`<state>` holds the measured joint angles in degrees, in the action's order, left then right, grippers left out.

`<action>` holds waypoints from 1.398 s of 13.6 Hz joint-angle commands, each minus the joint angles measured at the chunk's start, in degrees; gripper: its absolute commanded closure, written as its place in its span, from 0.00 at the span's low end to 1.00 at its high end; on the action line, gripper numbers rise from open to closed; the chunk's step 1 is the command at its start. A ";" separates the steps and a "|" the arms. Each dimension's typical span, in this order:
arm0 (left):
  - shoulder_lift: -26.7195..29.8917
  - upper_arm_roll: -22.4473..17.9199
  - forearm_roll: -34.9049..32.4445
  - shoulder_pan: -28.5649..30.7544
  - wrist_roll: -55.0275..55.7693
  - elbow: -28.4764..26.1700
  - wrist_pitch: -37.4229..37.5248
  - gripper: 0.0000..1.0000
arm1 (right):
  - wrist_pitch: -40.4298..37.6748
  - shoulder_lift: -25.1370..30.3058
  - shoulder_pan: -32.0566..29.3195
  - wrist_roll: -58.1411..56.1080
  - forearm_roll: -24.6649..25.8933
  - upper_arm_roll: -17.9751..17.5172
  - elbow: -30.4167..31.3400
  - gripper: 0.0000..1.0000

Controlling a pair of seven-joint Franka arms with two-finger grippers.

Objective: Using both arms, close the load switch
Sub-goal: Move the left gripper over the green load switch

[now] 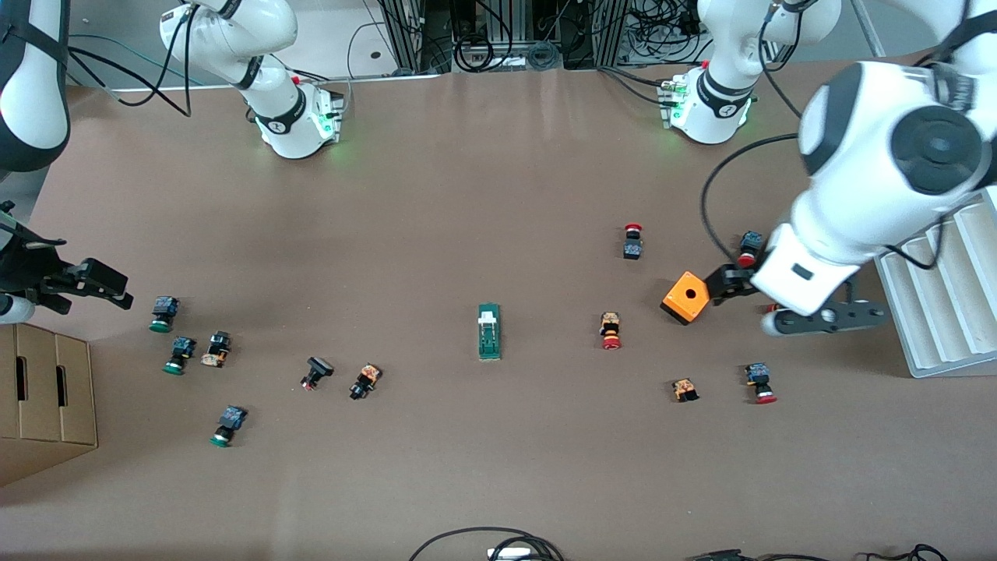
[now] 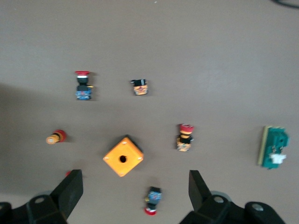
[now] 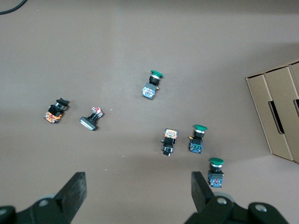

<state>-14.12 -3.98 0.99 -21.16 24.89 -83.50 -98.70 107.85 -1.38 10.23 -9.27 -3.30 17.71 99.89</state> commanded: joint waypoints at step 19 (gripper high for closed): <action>0.60 6.69 -36.65 -26.48 57.43 -9.58 -22.94 0.00 | 0.35 -0.37 -0.04 -0.39 1.54 0.22 -0.49 0.00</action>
<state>-13.18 0.73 -31.59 -47.42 76.12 -91.97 -120.51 107.85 -1.54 10.19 -9.27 -3.30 17.82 99.89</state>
